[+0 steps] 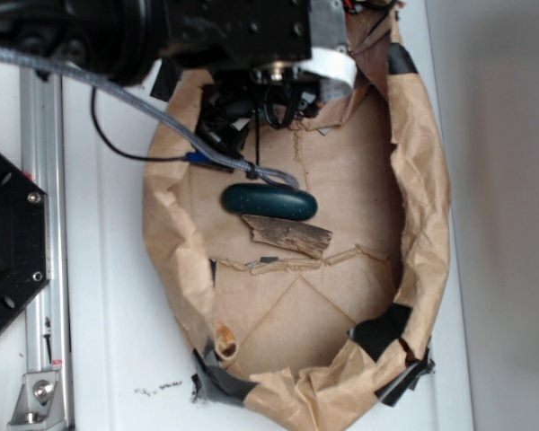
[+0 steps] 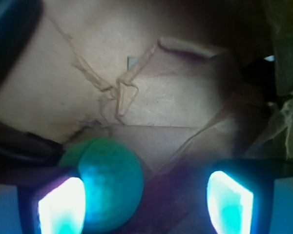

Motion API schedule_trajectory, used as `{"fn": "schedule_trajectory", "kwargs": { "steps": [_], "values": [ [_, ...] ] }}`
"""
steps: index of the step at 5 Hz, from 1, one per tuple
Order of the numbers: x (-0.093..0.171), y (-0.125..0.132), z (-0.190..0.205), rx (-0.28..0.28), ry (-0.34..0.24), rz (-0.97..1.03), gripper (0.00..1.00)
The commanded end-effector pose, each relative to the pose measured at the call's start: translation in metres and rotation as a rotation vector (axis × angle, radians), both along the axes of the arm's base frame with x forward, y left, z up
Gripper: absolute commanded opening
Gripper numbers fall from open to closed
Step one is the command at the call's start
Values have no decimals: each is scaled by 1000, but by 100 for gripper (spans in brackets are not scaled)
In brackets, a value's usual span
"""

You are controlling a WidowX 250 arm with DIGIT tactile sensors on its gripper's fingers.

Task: Grab the green ball.

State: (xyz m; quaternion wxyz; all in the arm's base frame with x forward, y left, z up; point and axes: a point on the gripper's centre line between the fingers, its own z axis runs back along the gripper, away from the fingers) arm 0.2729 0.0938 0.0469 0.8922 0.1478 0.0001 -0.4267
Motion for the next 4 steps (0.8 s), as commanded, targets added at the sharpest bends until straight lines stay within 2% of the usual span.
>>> {"fn": "schedule_trajectory", "kwargs": {
  "steps": [1, 2, 3, 4],
  "values": [
    [9, -19, -25, -81, -4, 66, 0],
    [9, -27, -12, -196, -2, 128, 0],
    [8, -44, 20, -322, 4, 183, 0],
    [7, -71, 58, -378, 6, 182, 0]
  ]
}}
